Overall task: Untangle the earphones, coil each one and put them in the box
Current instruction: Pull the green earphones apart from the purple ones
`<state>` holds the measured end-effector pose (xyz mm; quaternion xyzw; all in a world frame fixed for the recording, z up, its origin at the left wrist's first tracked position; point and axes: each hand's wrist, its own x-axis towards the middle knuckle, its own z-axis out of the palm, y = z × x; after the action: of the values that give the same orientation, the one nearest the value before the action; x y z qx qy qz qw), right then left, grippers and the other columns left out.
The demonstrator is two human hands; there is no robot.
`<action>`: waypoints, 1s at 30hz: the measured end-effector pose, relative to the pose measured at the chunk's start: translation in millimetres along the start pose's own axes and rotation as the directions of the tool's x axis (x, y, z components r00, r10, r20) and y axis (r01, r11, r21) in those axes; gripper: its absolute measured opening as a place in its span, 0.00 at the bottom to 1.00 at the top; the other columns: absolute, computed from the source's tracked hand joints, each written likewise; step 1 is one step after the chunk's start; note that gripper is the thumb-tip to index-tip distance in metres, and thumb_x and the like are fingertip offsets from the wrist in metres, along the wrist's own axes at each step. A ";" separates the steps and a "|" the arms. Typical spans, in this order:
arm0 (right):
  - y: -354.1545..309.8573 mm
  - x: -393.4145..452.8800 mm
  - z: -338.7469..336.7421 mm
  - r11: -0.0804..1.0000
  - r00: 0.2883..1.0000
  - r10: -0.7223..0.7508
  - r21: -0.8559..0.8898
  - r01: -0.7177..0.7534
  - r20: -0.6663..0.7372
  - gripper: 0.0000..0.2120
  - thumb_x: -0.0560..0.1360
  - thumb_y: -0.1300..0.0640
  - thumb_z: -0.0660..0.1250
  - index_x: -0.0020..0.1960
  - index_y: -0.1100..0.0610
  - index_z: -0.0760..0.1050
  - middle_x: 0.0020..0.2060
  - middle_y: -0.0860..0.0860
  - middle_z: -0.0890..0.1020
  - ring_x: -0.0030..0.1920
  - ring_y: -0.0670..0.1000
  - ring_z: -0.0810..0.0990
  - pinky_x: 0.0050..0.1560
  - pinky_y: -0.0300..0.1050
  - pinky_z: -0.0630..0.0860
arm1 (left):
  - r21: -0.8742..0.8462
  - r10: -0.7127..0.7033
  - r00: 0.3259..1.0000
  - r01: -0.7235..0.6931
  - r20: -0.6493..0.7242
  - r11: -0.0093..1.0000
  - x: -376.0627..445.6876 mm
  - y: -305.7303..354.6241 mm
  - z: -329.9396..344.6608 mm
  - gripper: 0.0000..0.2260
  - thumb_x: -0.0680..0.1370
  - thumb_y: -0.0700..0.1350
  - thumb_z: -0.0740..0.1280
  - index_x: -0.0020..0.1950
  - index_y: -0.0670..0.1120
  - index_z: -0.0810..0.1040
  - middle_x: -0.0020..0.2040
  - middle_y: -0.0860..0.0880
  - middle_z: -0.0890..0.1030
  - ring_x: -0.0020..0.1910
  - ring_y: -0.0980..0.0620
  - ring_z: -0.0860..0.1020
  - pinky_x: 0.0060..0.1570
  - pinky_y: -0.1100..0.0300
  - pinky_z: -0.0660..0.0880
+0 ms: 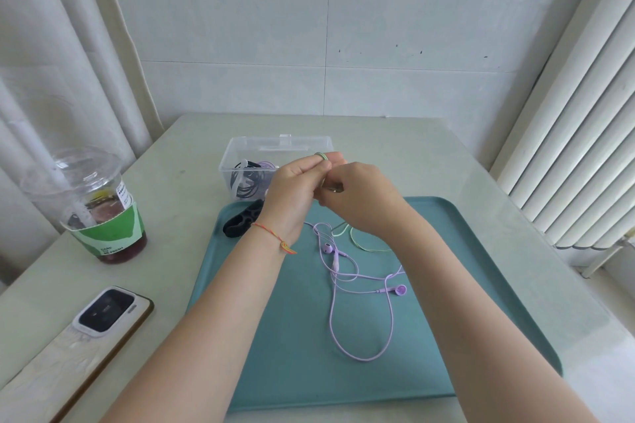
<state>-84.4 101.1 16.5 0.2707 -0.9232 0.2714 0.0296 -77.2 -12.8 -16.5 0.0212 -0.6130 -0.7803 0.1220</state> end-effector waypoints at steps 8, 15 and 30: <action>2.8 -2.1 -2.0 0.997 0.987 -0.034 -0.066 0.045 0.159 0.09 0.77 0.56 0.63 0.49 0.55 0.82 0.37 0.48 0.77 0.41 0.52 0.76 0.41 0.45 0.71 | -0.170 -0.036 0.992 0.016 -0.120 0.985 2.4 -1.7 -0.3 0.10 0.81 0.35 0.60 0.58 0.36 0.78 0.49 0.45 0.83 0.49 0.50 0.82 0.53 0.59 0.78; -7.8 -3.6 11.2 0.986 0.975 -0.105 -0.110 0.128 0.196 0.10 0.79 0.58 0.59 0.44 0.57 0.78 0.36 0.53 0.77 0.38 0.55 0.73 0.35 0.45 0.68 | -0.137 -0.009 0.985 -0.015 -0.172 0.990 1.2 0.5 -0.7 0.08 0.82 0.36 0.60 0.53 0.40 0.79 0.52 0.44 0.82 0.50 0.48 0.82 0.53 0.60 0.79; 9.2 5.1 7.5 0.978 0.999 -0.002 0.210 0.010 -0.038 0.09 0.77 0.58 0.64 0.43 0.59 0.82 0.20 0.44 0.68 0.26 0.43 0.66 0.27 0.34 0.62 | -0.001 -0.064 0.998 0.064 0.006 0.998 4.1 7.3 -11.9 0.10 0.80 0.34 0.60 0.47 0.39 0.81 0.41 0.45 0.83 0.36 0.54 0.80 0.36 0.67 0.75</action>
<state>-92.8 101.3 6.6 0.2699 -0.8878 0.3723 0.0188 -77.7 -26.6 -11.9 0.0384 -0.6119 -0.7842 0.0953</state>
